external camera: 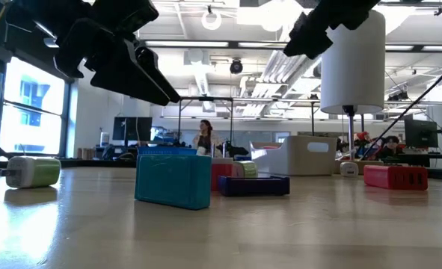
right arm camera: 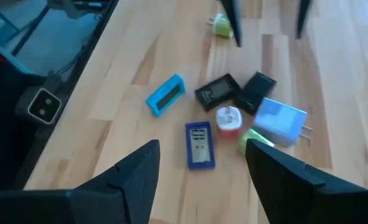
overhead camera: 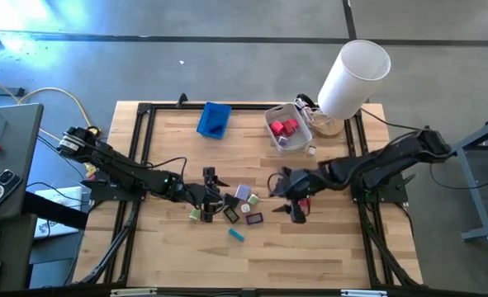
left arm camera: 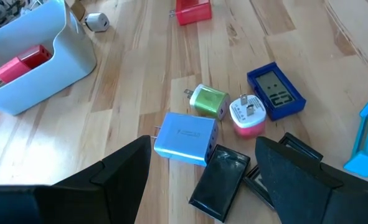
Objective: Pick & Place Office items
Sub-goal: Put the dark blue digital timer into the blue bin
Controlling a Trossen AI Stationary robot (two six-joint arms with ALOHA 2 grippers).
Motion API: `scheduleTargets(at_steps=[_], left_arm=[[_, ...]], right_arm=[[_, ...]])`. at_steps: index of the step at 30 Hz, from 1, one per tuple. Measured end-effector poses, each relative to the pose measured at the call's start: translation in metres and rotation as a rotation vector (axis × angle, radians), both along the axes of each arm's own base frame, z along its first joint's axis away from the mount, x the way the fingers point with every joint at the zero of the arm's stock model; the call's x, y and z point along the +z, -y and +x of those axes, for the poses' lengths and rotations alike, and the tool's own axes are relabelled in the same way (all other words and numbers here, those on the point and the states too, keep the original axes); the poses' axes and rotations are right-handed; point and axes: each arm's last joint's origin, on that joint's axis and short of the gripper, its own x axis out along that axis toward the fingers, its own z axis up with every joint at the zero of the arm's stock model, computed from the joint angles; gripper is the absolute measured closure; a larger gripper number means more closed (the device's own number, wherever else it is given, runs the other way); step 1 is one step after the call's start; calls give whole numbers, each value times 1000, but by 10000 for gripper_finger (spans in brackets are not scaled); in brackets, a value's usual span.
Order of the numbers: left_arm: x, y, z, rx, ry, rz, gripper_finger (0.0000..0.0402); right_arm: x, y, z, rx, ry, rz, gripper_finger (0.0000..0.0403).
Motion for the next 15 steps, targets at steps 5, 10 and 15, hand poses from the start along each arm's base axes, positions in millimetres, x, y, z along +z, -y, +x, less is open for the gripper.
scheduleTargets(at_steps=[5,10,15], left_arm=[[2,-2,2,8,20,-6,122],[4,-9,5,38,42,-15,122],[4,-13,6,77,50,-55,122]], right_arm=[[2,-17,14,9,-31,-43,176],[-7,-33,40,32,-206,-147,176],[-31,-36,68,49,-360,-232,176]])
